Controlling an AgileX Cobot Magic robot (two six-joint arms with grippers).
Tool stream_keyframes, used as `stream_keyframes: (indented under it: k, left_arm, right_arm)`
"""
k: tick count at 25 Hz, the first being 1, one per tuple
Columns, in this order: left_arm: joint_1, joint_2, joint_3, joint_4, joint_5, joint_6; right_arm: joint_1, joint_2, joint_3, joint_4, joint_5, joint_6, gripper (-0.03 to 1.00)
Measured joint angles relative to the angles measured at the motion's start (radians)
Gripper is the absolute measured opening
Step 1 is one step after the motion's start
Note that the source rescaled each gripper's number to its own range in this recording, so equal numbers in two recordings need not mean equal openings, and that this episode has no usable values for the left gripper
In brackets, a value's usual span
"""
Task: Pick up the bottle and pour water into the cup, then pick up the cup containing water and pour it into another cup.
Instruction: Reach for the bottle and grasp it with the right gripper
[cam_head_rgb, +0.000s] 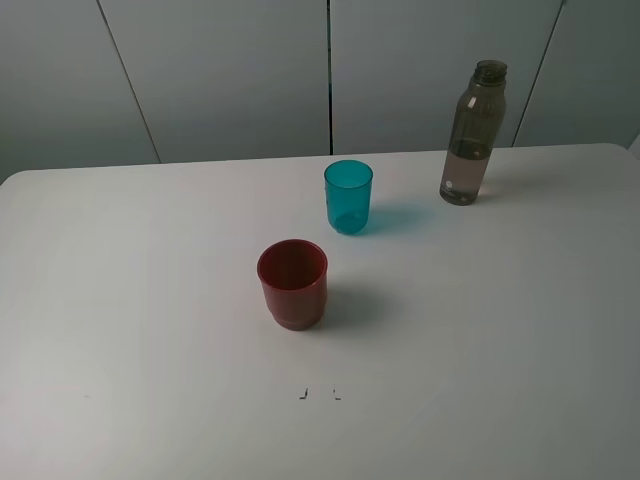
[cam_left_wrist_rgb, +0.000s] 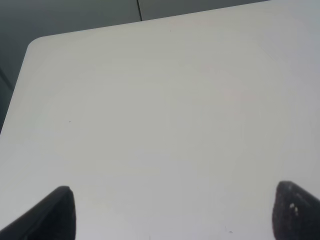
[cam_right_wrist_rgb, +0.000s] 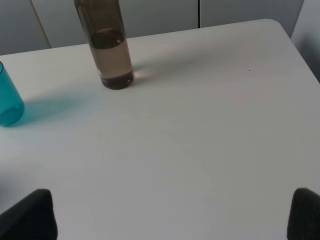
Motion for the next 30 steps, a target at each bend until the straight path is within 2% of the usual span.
stream_keyframes:
  k: [22,26,30]
  left_arm:
    - [0.0,0.0,0.0,0.0,0.0,0.0]
    - [0.0,0.0,0.0,0.0,0.0,0.0]
    - [0.0,0.0,0.0,0.0,0.0,0.0]
  right_arm:
    - [0.0,0.0,0.0,-0.008,0.002,0.019,1.0]
    - [0.0,0.007,0.0,-0.04,0.0,0.016,1.0]
    - [0.0,0.119,-0.068,-0.08,-0.066,-0.006,1.0]
